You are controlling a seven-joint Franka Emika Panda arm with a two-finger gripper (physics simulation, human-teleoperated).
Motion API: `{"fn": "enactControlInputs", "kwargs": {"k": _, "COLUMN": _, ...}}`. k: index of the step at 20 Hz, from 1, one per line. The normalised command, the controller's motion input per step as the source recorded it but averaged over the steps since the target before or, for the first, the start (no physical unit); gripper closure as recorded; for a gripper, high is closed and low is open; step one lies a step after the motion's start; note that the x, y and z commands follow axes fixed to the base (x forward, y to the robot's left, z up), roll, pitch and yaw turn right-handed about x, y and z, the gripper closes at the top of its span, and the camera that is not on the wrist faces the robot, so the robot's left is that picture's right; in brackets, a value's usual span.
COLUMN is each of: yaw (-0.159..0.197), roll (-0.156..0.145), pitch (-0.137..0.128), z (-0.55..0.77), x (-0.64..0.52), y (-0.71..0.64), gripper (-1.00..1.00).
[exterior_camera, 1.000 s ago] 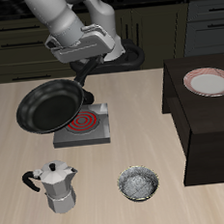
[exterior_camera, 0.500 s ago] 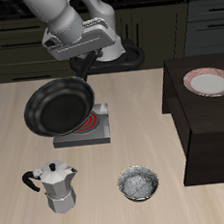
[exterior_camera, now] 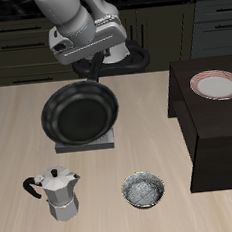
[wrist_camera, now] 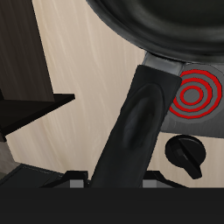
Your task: Place the frypan on the top layer of the shelf and place the moka pot on the stove
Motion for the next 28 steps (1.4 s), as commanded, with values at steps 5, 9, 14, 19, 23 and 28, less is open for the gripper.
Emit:
{"fn": "enactControlInputs", "kwargs": {"k": 5, "yaw": 0.091, "roll": -0.028, "pitch": 0.019, "z": -0.02, "x": 0.22, "y": -0.07, "gripper": 1.00}}
{"fn": "enactControlInputs", "kwargs": {"k": 9, "yaw": 0.143, "roll": -0.050, "pitch": 0.007, "z": -0.03, "x": 0.30, "y": -0.09, "gripper": 1.00}}
{"fn": "enactControlInputs", "kwargs": {"k": 14, "yaw": 0.163, "roll": -0.044, "pitch": -0.014, "z": 0.08, "x": 0.04, "y": 0.03, "gripper": 1.00}}
{"fn": "enactControlInputs", "kwargs": {"k": 19, "yaw": 0.162, "roll": -0.003, "pitch": -0.018, "z": 0.08, "x": -0.08, "y": 0.08, "gripper": 1.00}}
{"fn": "enactControlInputs", "kwargs": {"k": 23, "yaw": 0.167, "roll": 0.017, "pitch": 0.024, "z": -0.03, "x": 0.00, "y": 0.06, "gripper": 1.00}}
{"fn": "enactControlInputs", "kwargs": {"k": 28, "yaw": 0.119, "roll": 0.005, "pitch": -0.004, "z": 0.03, "x": 0.11, "y": -0.04, "gripper": 1.00}}
